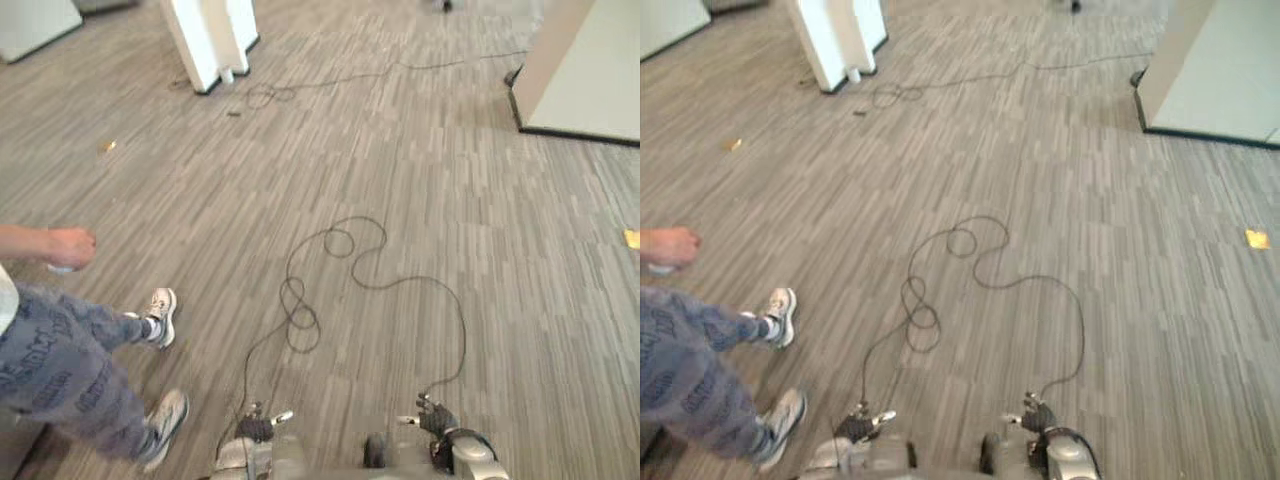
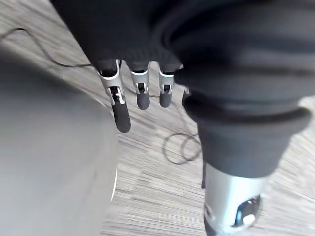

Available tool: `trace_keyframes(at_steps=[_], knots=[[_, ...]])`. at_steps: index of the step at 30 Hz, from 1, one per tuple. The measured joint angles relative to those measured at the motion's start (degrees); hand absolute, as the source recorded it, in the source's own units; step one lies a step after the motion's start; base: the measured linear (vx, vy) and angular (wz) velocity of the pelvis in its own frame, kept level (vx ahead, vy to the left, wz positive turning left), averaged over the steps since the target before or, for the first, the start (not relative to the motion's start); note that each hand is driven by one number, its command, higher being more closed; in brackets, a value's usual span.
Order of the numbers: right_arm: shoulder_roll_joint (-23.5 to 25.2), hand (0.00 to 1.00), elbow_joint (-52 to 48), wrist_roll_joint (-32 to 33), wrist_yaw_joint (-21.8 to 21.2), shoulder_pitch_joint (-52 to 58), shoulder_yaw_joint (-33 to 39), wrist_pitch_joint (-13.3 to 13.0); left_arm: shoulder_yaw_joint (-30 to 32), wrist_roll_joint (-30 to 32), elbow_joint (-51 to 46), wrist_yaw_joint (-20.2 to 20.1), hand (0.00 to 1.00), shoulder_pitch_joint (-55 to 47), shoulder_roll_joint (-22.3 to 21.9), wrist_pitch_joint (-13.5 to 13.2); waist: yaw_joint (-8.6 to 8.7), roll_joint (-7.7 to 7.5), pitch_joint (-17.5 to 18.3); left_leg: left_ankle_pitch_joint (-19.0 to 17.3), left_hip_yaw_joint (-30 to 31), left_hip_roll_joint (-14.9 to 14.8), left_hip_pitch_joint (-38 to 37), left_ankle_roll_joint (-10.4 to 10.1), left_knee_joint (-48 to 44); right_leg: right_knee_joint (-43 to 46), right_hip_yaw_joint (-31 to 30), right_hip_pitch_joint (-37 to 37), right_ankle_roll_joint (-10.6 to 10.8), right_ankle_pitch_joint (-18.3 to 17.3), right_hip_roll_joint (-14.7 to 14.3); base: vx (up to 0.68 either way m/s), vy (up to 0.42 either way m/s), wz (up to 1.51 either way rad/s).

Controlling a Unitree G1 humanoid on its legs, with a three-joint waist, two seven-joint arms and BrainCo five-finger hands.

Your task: Organize washtable

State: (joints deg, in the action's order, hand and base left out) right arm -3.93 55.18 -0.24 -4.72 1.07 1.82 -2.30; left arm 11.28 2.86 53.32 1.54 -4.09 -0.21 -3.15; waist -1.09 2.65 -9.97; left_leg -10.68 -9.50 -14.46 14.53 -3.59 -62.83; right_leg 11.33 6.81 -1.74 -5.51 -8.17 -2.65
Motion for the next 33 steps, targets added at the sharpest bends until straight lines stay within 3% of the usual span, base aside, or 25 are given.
trace_keyframes(at_steps=[3,5,6,8,9,10,11,12,13,14,15,16,18,20,22,23,24,25,26,27,28,29,30,31,33], knots=[[0.82,0.00,0.39,0.27,0.02,-0.37,0.00,0.14,-0.69,-0.16,-1.67,-0.09,0.00,0.35,-0.13,-1.25,-1.51,-0.47,0.01,-1.69,-3.36,3.71,6.92,1.51,17.11,-6.52,-2.08,-6.75,1.18,-0.96,1.56,0.51,0.019,-0.31],[0.63,0.00,1.28,0.37,0.03,-0.85,0.19,0.08,-2.02,-0.59,-1.94,-0.04,0.00,0.30,-0.01,-1.69,-3.00,-0.41,0.09,2.21,-2.84,8.18,7.96,-1.09,42.32,-9.52,-3.64,-10.64,2.47,-2.90,3.31,0.66,0.161,-0.41],[0.27,0.00,2.76,0.37,0.05,-1.41,0.16,0.01,-2.18,-1.45,-1.96,-0.04,0.00,-0.13,-0.07,-1.83,-3.47,0.33,0.37,4.74,-1.38,8.60,8.93,-1.79,49.65,-10.80,-4.36,-12.60,3.38,-4.71,3.07,0.59,0.209,-0.47],[0.53,0.00,4.67,0.29,0.26,-1.26,0.33,0.03,-2.23,-2.36,-1.82,-0.04,0.00,-0.06,0.32,-1.85,-4.28,-0.60,1.61,12.42,-1.49,10.02,9.27,1.90,47.38,-9.48,-5.79,-14.41,3.02,-7.35,4.63,0.63,0.266,-0.33],[1.27,0.00,5.07,0.18,0.57,-0.52,0.61,-0.01,-2.17,-2.20,-1.68,-0.06,0.00,0.06,0.54,-1.74,-4.13,-2.51,2.76,11.82,-1.94,11.78,8.84,5.29,46.48,-4.07,-6.11,-12.74,2.08,-8.05,6.88,0.84,0.333,-0.16],[1.82,0.00,5.12,0.12,0.69,0.01,0.89,-0.04,-2.15,-2.26,-1.33,-0.06,0.00,0.11,1.66,-1.74,-3.95,-4.09,2.79,9.37,-2.23,13.46,7.27,7.63,45.12,6.18,-7.05,-9.48,3.90,-7.66,8.41,0.73,0.267,0.02],[2.23,0.00,5.14,0.10,0.67,0.48,1.78,-0.03,-2.19,-2.30,-0.94,-0.06,0.00,0.30,1.71,-1.74,-3.75,-4.80,2.73,7.72,-2.24,14.15,6.26,8.03,44.25,12.37,-7.31,-7.61,5.70,-6.65,8.95,0.72,0.274,0.17],[2.88,0.00,4.87,-0.05,0.71,0.87,3.15,-0.10,-2.30,-2.27,-0.48,-0.08,0.00,0.33,2.66,-1.65,-2.79,-6.52,2.64,4.53,-2.19,15.95,2.88,8.93,43.65,26.82,-8.82,-2.81,11.55,-1.40,10.11,0.68,0.237,0.41],[2.83,0.00,4.87,-0.24,0.65,0.96,3.15,-0.24,-2.99,-2.24,0.89,-0.08,0.00,0.85,3.91,-1.35,-1.53,-7.37,2.40,1.54,-1.61,17.63,-1.45,9.54,43.62,40.60,-9.73,1.50,15.30,3.41,11.21,0.66,0.212,0.41],[2.69,0.00,4.86,-0.27,0.64,1.08,3.15,-0.27,-3.09,-2.23,1.29,-0.05,0.00,0.81,4.02,-0.87,-1.19,-7.17,2.20,0.11,-1.46,17.93,-3.88,9.75,43.73,45.80,-9.44,3.59,14.41,2.86,11.76,0.78,0.207,0.23],[1.84,0.00,4.12,-0.32,0.57,1.68,3.16,-0.63,-3.25,-2.23,1.55,-0.06,0.00,0.51,3.58,-0.33,-1.24,-6.63,2.04,-2.07,-0.72,17.98,-9.36,9.98,44.87,51.50,-7.44,7.26,10.68,0.36,11.79,0.64,0.155,0.00],[1.39,0.00,3.95,-0.33,0.57,2.11,3.18,-0.89,-3.57,-2.25,1.53,-0.04,0.00,0.62,3.33,-0.14,-1.19,-5.91,1.90,-3.21,0.04,17.96,-12.05,10.32,45.97,52.51,-5.94,9.15,9.23,-0.77,11.59,0.76,0.166,0.07],[1.27,0.00,2.07,0.15,0.51,2.80,4.43,-1.75,-4.76,-2.29,3.32,-0.07,0.00,0.95,3.20,0.08,0.48,-5.29,1.83,-5.32,2.45,17.12,-20.04,10.87,50.36,45.57,0.19,16.11,6.75,-7.22,10.40,0.59,0.064,0.49],[1.26,0.00,1.65,0.43,-0.08,2.39,5.02,-2.35,-4.91,-2.30,3.54,-0.09,0.00,1.37,2.78,0.13,1.25,-5.27,1.80,-7.27,4.39,16.40,-24.08,10.24,52.48,31.48,3.31,21.17,7.54,-7.51,9.22,0.62,-0.021,0.64],[1.40,0.00,1.86,0.86,-0.57,1.78,5.21,-2.33,-4.95,-2.26,3.56,-0.10,0.00,1.27,2.67,0.15,2.11,-5.45,1.88,-8.49,4.82,15.55,-27.89,8.72,55.12,10.49,5.06,22.68,8.47,-0.81,8.43,0.71,-0.079,0.70],[1.46,0.00,1.92,0.95,-0.71,1.32,5.43,-2.15,-4.91,-2.21,3.60,-0.13,0.00,1.09,2.77,0.13,2.46,-5.32,1.84,-9.25,5.16,15.28,-30.85,6.43,56.77,2.82,5.72,23.68,7.85,3.27,8.03,0.80,-0.142,0.69],[1.20,0.00,2.52,0.90,-0.63,0.76,5.66,-1.72,-4.63,-2.17,4.13,-0.11,0.00,0.42,2.52,0.11,2.88,-4.14,2.06,-8.70,7.25,13.73,-32.86,2.43,54.68,4.11,4.45,22.99,2.20,10.04,6.18,0.84,-0.162,0.55],[0.85,0.00,2.68,0.84,-0.56,0.65,5.72,-1.44,-4.29,-2.16,4.78,-0.10,0.00,0.11,2.21,0.13,2.87,-2.77,2.71,-8.71,7.90,12.40,-32.86,2.41,52.72,4.94,4.50,22.66,-0.26,11.86,4.91,0.88,-0.159,0.19],[0.09,0.00,2.26,0.32,-0.56,0.39,6.40,-1.36,-3.03,-2.15,5.43,-0.12,0.00,-0.21,1.01,0.13,2.88,-0.59,3.57,-7.97,8.20,10.18,-31.33,1.16,46.38,8.40,5.81,22.23,1.33,10.87,3.90,1.03,-0.173,-0.04],[-0.16,0.00,1.65,0.25,-0.54,0.36,6.79,-1.31,-1.29,-2.03,5.34,-0.18,0.00,-0.14,0.15,0.16,2.83,0.47,2.82,-3.53,7.85,9.56,-27.19,-0.60,34.32,11.36,6.35,20.78,3.90,7.60,3.78,0.85,-0.134,-0.10],[-0.40,0.00,1.19,0.23,-0.48,0.43,6.65,-1.26,-0.10,-1.98,5.31,-0.10,0.00,-0.19,-0.39,0.23,3.07,0.81,2.48,1.27,7.67,9.33,-24.14,-0.18,26.97,11.51,6.77,19.29,4.62,6.13,3.18,0.82,-0.176,-0.19],[-0.73,0.00,0.49,0.25,-0.35,0.48,5.83,-1.12,1.04,-2.01,5.17,-0.05,0.00,-0.78,-1.26,0.36,2.63,1.49,1.69,8.97,7.45,7.85,-18.93,-2.18,15.36,9.63,5.90,15.70,3.70,4.39,2.43,0.65,-0.079,-0.47],[-1.46,0.00,0.27,0.28,0.02,0.55,4.78,-0.29,1.92,-2.07,2.88,-0.16,0.00,-0.95,-1.96,0.33,1.60,2.87,0.85,6.53,4.03,3.91,-12.00,0.53,-0.35,6.73,3.67,9.12,1.75,1.40,-0.14,0.95,-0.077,-0.58],[-1.18,0.00,0.35,0.37,0.07,0.64,4.74,0.11,1.92,-2.10,2.10,-0.16,0.00,-0.95,-1.80,0.29,1.01,2.62,0.59,5.34,2.74,2.85,-9.96,1.61,-3.72,5.46,2.54,6.33,1.33,0.67,-0.43,0.76,0.020,-0.67],[0.69,0.00,0.68,1.10,0.65,0.82,3.54,0.28,1.76,-2.22,-0.56,-0.10,0.00,-1.87,-0.51,-0.05,-0.16,0.03,0.62,2.18,-0.68,2.64,-3.14,1.83,-4.32,-0.23,-0.92,-2.32,1.54,-0.85,0.50,0.77,0.011,-0.71]])
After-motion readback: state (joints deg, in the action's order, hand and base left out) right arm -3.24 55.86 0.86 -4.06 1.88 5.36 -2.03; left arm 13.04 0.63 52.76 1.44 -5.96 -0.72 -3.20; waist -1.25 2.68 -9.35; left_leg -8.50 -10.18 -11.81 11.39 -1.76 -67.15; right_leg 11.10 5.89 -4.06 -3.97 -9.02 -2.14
